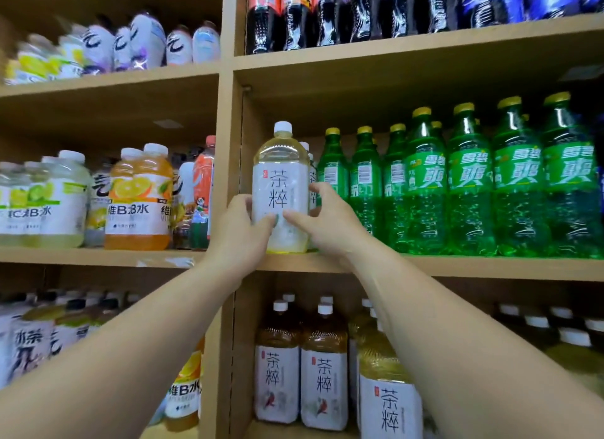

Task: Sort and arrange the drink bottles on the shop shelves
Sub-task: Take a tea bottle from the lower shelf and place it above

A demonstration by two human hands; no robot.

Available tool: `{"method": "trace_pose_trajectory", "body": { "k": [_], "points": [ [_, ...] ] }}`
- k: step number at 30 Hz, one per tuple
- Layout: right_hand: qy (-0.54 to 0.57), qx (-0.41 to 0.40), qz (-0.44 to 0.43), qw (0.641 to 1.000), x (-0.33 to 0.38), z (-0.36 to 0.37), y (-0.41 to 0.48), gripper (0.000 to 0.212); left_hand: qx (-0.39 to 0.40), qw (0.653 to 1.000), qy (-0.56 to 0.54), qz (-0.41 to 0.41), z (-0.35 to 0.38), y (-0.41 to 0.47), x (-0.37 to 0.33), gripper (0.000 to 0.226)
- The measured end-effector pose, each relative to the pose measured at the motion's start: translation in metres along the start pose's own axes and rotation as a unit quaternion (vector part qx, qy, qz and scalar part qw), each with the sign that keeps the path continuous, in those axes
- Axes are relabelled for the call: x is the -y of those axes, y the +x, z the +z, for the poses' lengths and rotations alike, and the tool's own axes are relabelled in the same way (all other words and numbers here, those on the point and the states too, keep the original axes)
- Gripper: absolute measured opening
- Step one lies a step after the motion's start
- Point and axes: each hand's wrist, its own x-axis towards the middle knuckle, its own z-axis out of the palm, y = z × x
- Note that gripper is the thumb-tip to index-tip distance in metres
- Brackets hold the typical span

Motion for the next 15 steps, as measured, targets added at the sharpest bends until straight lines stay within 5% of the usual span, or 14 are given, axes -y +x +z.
{"method": "trace_pose_trajectory", "body": {
  "k": [5, 15],
  "points": [
    [0.054, 0.0, -0.04, 0.998, -0.003, -0.015, -0.018, 0.062, -0.018, 0.996, -0.048, 0.078, -0.005, -0.015, -0.007, 0.041],
    [0.134, -0.018, -0.097, 0.986, -0.005, -0.057, -0.109, 0.067, 0.044, 0.97, -0.224, 0.079, -0.014, -0.105, -0.04, 0.043]
  ]
}}
